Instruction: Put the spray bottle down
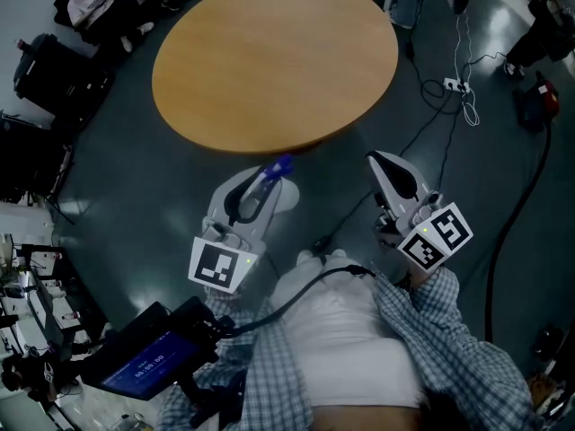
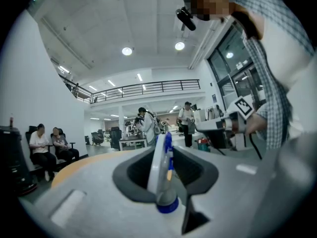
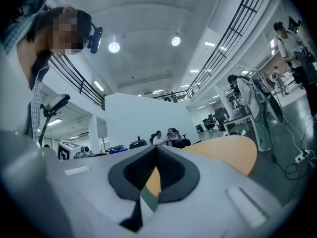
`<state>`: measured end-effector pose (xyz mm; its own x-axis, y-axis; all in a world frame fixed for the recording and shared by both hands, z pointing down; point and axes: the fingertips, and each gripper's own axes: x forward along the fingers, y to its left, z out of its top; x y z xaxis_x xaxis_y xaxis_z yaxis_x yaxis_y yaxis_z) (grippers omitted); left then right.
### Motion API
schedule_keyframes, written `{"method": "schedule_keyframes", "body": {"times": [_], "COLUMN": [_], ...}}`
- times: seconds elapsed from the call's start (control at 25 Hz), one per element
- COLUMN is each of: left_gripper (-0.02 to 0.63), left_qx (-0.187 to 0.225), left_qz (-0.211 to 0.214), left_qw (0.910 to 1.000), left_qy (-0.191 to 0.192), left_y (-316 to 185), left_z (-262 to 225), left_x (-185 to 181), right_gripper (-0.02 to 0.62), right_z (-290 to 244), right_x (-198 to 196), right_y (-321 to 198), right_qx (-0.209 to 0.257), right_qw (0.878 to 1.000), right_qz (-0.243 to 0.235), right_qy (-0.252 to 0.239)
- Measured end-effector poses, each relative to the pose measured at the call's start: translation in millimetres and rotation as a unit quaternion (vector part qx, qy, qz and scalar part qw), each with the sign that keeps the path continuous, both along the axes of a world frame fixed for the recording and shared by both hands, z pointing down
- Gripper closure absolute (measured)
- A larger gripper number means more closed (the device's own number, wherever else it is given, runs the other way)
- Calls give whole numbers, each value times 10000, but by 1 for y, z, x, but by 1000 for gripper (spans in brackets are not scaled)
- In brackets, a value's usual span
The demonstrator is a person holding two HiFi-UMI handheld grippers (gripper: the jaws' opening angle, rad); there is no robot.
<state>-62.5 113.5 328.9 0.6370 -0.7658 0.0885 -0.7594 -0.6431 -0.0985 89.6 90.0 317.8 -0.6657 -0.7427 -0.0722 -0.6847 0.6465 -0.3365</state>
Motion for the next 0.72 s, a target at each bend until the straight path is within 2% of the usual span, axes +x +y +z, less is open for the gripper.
{"method": "schedule_keyframes", "body": {"times": [0.48,0.72], "left_gripper": [504,505], "left_qx": [182,282], "left_qz": [-398,-467], "left_qw": [9990,9983], "left_qy": [-122,-185], "left_y": [2,-22], "left_z": [-7,-11], "left_x": [14,13], "right_gripper": [592,592], "right_z": [5,10], "right_x": [30,39], "right_y": [7,-8], "right_qx": [82,29], "right_qw": [9998,9999], "right_qz": [-174,-74], "right_qy": [64,64]}}
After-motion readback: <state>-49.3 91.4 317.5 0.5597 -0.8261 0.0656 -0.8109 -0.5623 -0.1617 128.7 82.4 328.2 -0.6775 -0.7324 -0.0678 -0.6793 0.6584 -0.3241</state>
